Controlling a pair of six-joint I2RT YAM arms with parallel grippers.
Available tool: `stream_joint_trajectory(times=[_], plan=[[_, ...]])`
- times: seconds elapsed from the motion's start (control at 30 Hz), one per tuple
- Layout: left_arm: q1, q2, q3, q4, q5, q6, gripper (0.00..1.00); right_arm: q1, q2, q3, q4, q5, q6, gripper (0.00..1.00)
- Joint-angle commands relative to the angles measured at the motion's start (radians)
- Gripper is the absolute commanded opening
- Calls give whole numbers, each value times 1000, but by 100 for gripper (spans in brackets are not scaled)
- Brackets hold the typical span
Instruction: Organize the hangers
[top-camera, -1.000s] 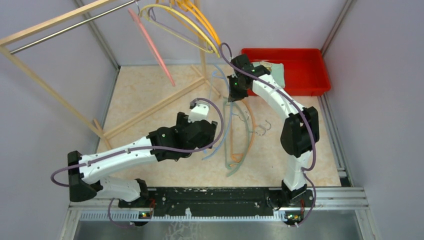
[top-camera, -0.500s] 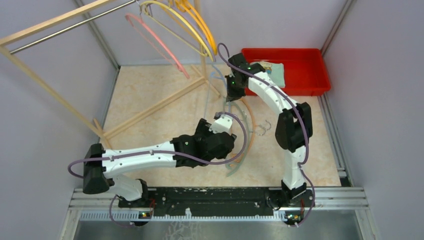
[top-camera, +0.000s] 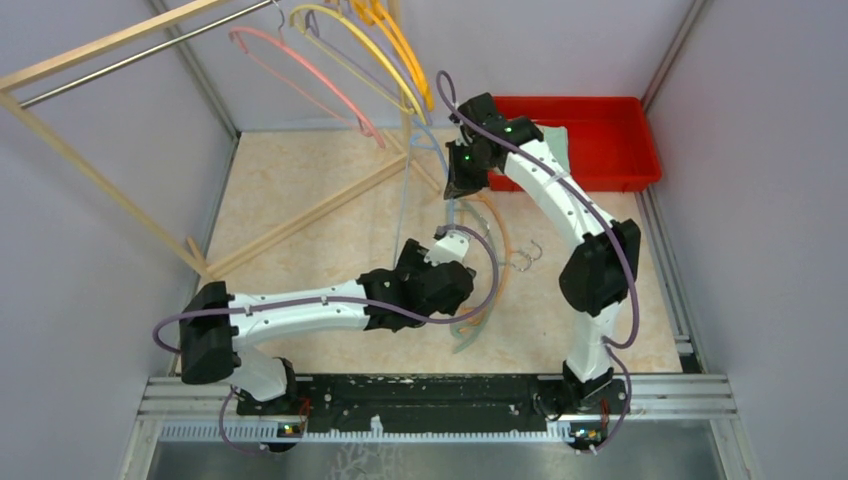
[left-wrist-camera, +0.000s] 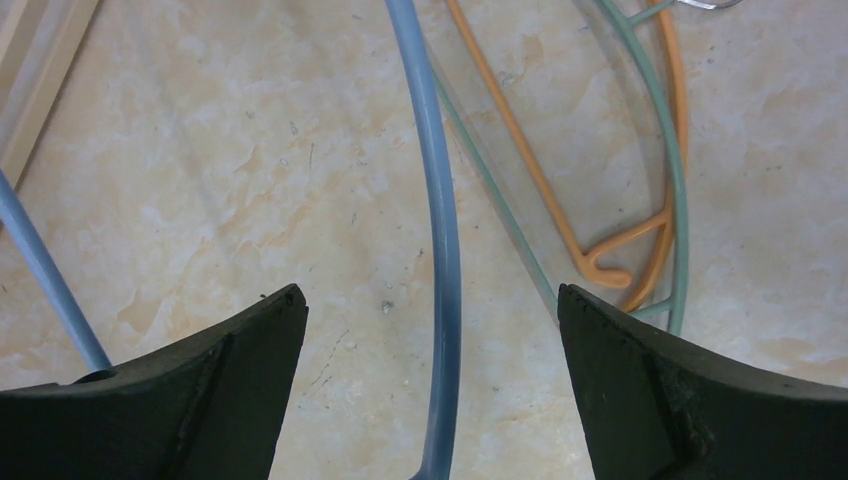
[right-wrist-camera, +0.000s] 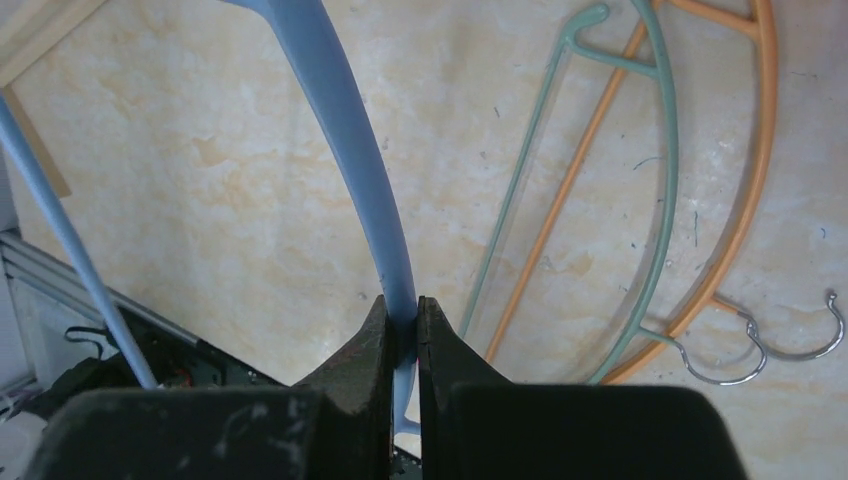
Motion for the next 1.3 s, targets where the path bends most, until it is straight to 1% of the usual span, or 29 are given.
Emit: stream_joint_trajectory(times=[0.0,0.07,0.1,0.13,0.33,0.37,0.4,0.43,0.47,0.53,0.57,0.63,0.67,0.7,0.73,0.77,0.8,0.83,0.87,0.9,1.0,1.07,1.17,1.23,1.27], plan=[[20,-29,-67,22,35,-8,98,8,-129,96,-57,-83,19,0],[24,-36,-92,19,43,-18,92,8,-146,113,-79,-92,20,0],[24,-39,-106,17,47,-25,87,7,-155,117,-86,-92,20,0],[26,-41,-113,16,51,-34,81,8,-161,123,-90,-91,20,0],[27,-60,-165,10,91,-75,49,8,-165,135,-101,-108,20,0],[27,-64,-168,4,89,-85,38,8,-165,128,-98,-116,21,0],[27,-71,-169,-6,86,-100,22,8,-168,119,-93,-121,21,0],[28,-80,-169,-21,81,-116,10,8,-171,109,-89,-122,20,0],[29,-92,-169,-34,81,-134,1,8,-178,92,-81,-115,20,0],[27,-126,-174,-49,89,-154,0,4,-192,48,-62,-83,21,19],[28,-147,-178,-58,92,-170,0,-4,-202,14,-50,-71,21,26],[28,-188,-190,-88,95,-203,0,-21,-221,-43,-3,-68,26,32],[27,-208,-196,-104,97,-221,0,-31,-231,-68,9,-67,32,37],[26,-227,-202,-120,99,-237,0,-40,-237,-89,31,-65,39,47],[27,-246,-208,-135,103,-258,0,-48,-244,-106,44,-64,45,62],[26,-263,-213,-150,109,-272,0,-54,-247,-119,56,-59,49,74],[27,-279,-218,-161,114,-282,0,-61,-250,-132,66,-54,54,84],[26,-294,-226,-169,123,-293,0,-72,-253,-143,75,-55,58,91],[27,-308,-234,-173,138,-298,0,-84,-254,-154,86,-51,61,95],[28,-323,-244,-171,156,-304,0,-97,-254,-165,93,-45,61,96],[27,-362,-271,-161,234,-325,0,-144,-249,-188,101,-20,56,98],[27,-390,-288,-141,306,-321,0,-170,-247,-206,107,6,44,99],[26,-436,-313,-116,369,-311,0,-193,-245,-231,107,60,15,99],[27,-457,-323,-115,386,-312,0,-222,-251,-252,122,30,8,99],[27,-465,-328,-117,389,-312,0,-238,-254,-271,149,-40,6,99]])
